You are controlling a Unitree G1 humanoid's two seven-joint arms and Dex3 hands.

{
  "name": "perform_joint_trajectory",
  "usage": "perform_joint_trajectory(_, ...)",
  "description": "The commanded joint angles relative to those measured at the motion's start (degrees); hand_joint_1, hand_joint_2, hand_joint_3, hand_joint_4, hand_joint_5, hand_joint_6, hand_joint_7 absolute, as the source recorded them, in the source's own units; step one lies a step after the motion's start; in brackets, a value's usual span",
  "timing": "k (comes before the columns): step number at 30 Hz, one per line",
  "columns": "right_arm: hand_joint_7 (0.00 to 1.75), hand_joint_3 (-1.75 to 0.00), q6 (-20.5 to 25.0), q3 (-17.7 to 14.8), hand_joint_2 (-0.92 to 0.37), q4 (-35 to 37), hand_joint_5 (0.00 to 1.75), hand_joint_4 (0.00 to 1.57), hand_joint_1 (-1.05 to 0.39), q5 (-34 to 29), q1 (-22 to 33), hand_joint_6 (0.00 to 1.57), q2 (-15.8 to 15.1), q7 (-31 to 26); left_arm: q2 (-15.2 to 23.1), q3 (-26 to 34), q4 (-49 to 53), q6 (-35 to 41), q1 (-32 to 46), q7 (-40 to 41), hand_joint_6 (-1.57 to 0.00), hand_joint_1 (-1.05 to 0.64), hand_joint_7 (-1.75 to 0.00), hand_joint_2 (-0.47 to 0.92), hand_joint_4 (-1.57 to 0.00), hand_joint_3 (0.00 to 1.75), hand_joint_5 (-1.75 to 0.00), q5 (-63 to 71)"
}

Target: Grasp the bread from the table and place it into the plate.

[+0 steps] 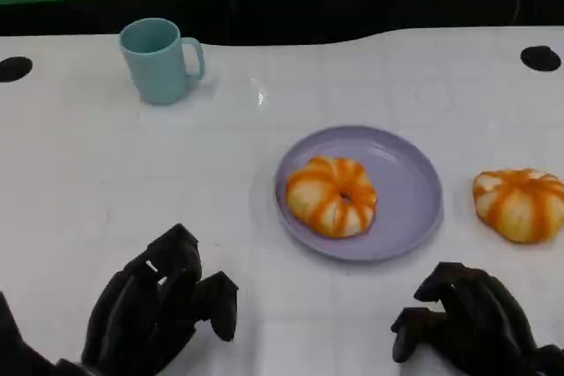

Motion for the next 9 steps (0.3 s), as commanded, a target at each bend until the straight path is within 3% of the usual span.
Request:
perform_joint_trajectory(1,0.37,0.0,0.2,-0.3,-0.72,-1.0,0.73,1.57,-1.01,0.7,0.3,1.57,-0.5,0.1,-0.2,1.0,0.3,0.5,-0.1,-1.1,-0.67,-0.7,-1.72,0.92,-0.9,0.17,-1.75,0.5)
perform_joint_trajectory(9,0.37,0.0,-0.1,-0.5,-0.72,0.1,0.73,1.57,-1.01,0.7,-0.4,1.57,-0.7,0.3,-0.4,1.7,1.3,0.7,-1.0,-1.7,-0.67,-0.7,-1.71,0.92,-0.9,0.17,-1.75,1.3)
